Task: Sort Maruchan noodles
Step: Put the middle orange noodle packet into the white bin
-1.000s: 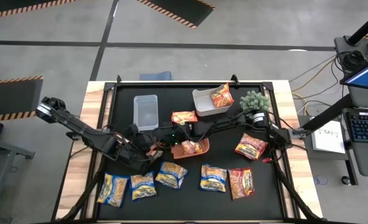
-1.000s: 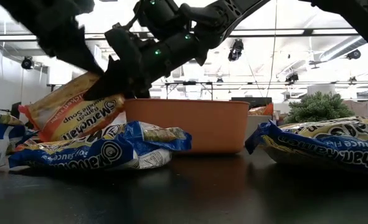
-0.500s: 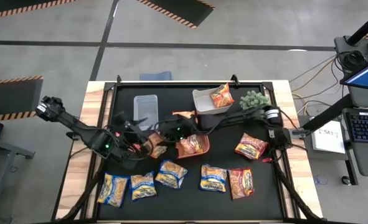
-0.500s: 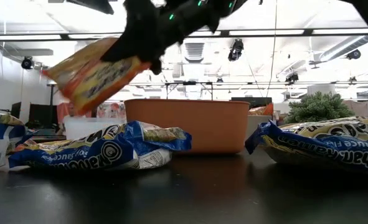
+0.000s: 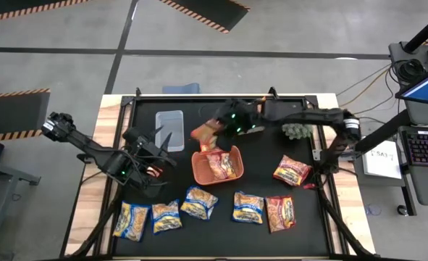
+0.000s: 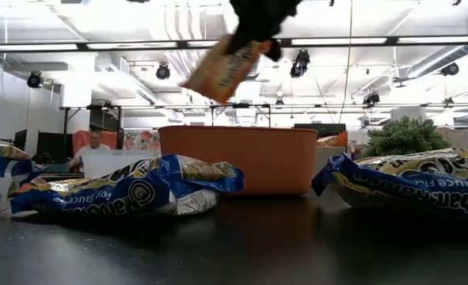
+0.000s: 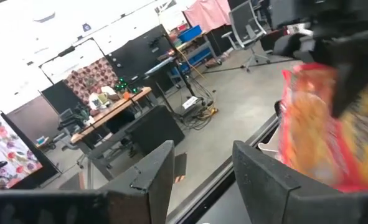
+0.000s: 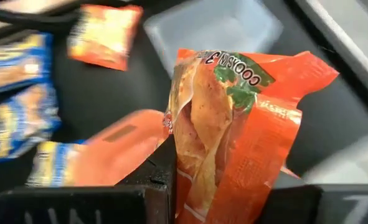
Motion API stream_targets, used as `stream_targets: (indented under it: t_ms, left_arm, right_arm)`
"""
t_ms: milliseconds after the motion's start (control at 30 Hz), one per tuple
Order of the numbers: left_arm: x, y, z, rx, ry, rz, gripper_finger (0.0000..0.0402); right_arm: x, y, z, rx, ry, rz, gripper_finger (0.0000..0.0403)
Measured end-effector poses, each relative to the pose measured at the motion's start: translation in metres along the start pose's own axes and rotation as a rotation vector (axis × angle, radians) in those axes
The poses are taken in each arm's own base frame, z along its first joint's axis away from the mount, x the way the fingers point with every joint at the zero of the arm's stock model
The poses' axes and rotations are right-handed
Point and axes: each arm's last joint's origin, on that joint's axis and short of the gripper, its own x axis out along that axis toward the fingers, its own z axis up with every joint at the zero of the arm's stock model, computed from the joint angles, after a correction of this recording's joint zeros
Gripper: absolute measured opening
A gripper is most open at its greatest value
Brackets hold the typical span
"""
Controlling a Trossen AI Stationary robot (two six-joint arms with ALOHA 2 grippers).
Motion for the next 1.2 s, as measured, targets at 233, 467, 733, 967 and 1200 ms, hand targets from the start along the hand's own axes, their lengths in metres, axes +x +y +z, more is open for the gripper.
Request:
stream_targets:
  t_ms: [233, 467, 733, 967, 1200]
  left_arm:
    - [0.001, -0.007, -0.004, -0.027, 0.001, 0.002, 0.0146]
    - [0.001, -0.017, -0.008, 0.003, 0.002, 0.003, 0.0146]
    - [0.001, -0.017, -0.008, 0.024, 0.002, 0.003, 0.0146]
    - [0.001, -0.017, -0.009, 0.034, 0.002, 0.003, 0.0146]
    - [0.001, -0.017, -0.009, 0.035, 0.002, 0.003, 0.0146]
  right_arm:
    - [-0.028, -0.068, -0.005, 0.199, 0.109, -0.168, 0.0077]
    - [-0.036, -0.145, -0.021, 0.415, 0.253, -0.328, 0.0076]
    - [-0.021, -0.198, -0.036, 0.561, 0.345, -0.388, 0.008]
    - [0.006, -0.204, -0.044, 0.599, 0.429, -0.347, 0.008]
    - [0.021, -0.209, -0.05, 0.604, 0.469, -0.381, 0.0112]
